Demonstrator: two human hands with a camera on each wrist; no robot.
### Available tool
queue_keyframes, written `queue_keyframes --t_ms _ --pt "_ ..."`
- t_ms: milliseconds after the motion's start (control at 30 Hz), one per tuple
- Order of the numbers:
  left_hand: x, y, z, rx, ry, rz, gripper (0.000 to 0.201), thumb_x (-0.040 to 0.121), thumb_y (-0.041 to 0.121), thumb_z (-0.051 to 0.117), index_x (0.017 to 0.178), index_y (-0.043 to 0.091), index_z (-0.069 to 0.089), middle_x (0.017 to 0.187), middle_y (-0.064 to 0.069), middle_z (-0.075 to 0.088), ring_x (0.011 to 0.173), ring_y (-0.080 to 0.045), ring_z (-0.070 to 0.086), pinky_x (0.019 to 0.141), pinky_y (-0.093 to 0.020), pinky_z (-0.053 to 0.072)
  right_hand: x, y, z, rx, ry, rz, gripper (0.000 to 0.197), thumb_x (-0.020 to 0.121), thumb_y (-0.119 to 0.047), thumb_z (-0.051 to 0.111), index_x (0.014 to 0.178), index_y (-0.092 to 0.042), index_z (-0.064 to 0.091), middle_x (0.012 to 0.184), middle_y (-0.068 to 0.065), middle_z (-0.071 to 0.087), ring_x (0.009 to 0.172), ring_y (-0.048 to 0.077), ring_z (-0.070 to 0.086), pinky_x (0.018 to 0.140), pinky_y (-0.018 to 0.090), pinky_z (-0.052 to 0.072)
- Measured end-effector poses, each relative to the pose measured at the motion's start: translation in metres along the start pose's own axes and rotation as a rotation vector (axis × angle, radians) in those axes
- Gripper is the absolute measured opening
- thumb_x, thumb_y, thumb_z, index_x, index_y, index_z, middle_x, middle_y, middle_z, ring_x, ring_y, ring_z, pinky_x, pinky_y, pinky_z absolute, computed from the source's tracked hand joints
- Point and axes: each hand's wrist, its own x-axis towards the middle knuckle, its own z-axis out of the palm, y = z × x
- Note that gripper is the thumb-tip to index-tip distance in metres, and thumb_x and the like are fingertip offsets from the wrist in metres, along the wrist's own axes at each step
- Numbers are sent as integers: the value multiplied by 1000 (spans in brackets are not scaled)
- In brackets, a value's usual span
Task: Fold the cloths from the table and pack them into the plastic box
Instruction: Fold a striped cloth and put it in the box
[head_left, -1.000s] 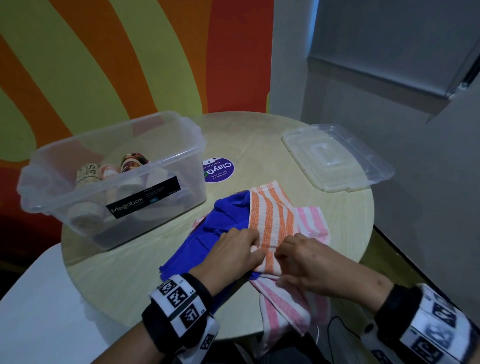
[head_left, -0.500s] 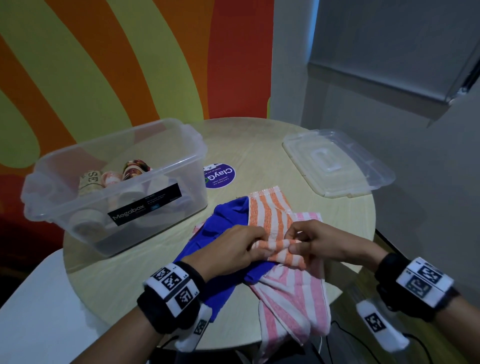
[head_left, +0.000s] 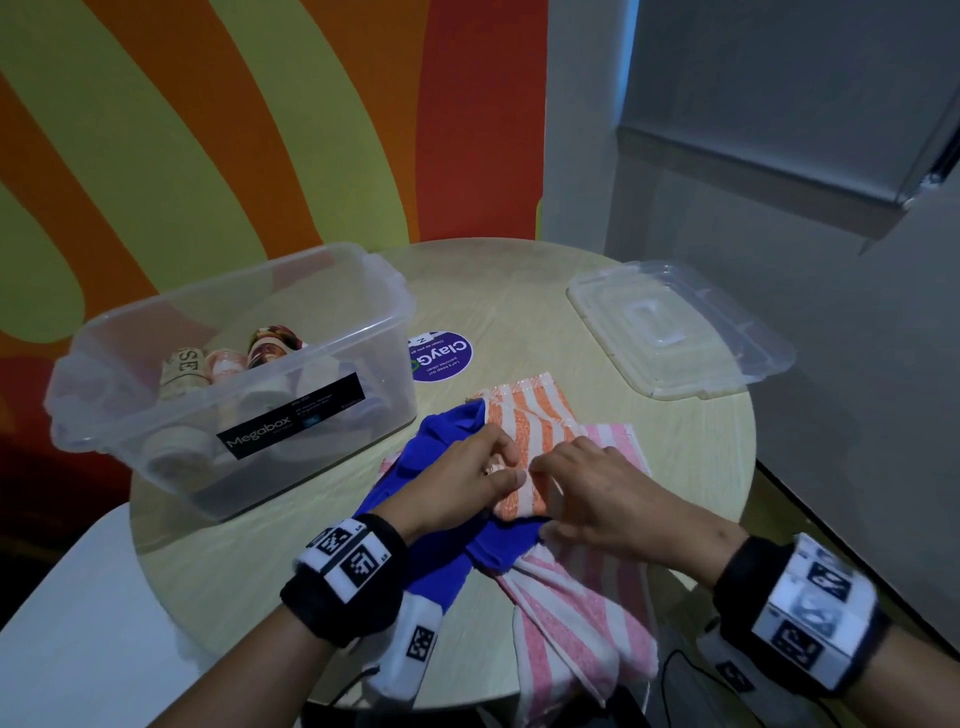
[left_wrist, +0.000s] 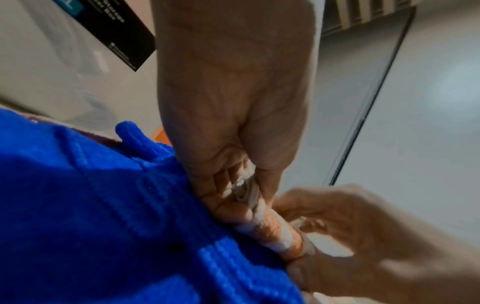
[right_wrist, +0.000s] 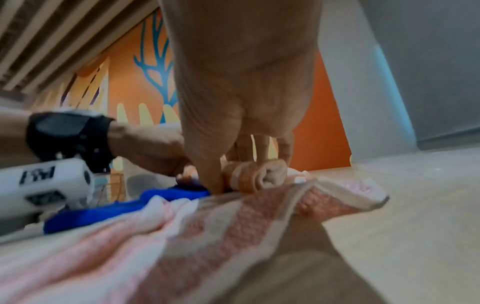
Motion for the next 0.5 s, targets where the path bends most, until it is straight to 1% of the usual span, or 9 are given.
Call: queue_keyframes --t_ms 67,100,133,200,267,333,400,433,500 --pt "0 2 -2 -120 9 -61 18 99 30 67 109 22 54 80 4 67 62 -4 63 64 -23 50 5 0 7 -4 27 -20 28 93 -28 64 120 -22 57 114 -4 60 102 18 53 86 35 45" --pt "-2 3 -2 -162 25 -76 20 97 31 69 108 22 54 77 3 68 62 -7 65 65 -27 51 8 1 6 45 23 -30 23 90 -21 64 113 -21 61 107 -3 63 96 18 56 83 37 48" --pt "-3 4 -3 -155 59 -60 23 95 33 72 107 23 55 78 4 69 65 -7 65 67 -26 51 11 4 3 118 2 -31 18 88 -16 64 105 -20 65 100 -3 66 89 16 59 78 38 51" --pt "-8 7 -5 24 150 66 33 87 45 78 106 27 57 90 12 65 78 0 60 70 -18 45 17 8 -8 238 -19 -47 8 89 -9 62 92 -13 68 90 0 67 79 15 59 73 36 50" --pt "-12 10 -5 235 141 232 40 80 50 83 107 31 60 106 16 55 97 -3 51 79 -18 42 19 13 -19 295 -55 -17 12 97 -15 61 86 -11 66 92 3 61 82 16 55 75 27 44" --pt "-11 9 -3 375 89 329 36 82 47 81 108 30 63 113 16 53 106 -9 44 88 -23 41 20 18 -25 352 -156 43 18 100 -27 62 88 -14 63 95 4 56 83 11 50 73 20 39" --pt "-4 5 -3 416 108 341 23 92 43 71 106 25 65 105 14 59 99 -10 45 85 -29 42 23 24 -26 488 -234 109 15 102 -28 60 95 -15 65 95 9 61 79 9 52 75 27 44" --pt "0 4 -4 413 123 320 21 97 42 66 105 22 66 99 11 62 95 -10 47 81 -31 41 25 28 -24 570 -215 135 14 103 -27 58 97 -17 66 92 7 64 79 9 55 75 33 48" --pt "9 3 -7 399 151 249 21 103 40 58 106 21 66 91 10 61 88 -11 51 75 -31 36 28 36 -21 703 -113 206 12 104 -28 58 101 -19 66 90 3 68 80 10 61 75 35 52"
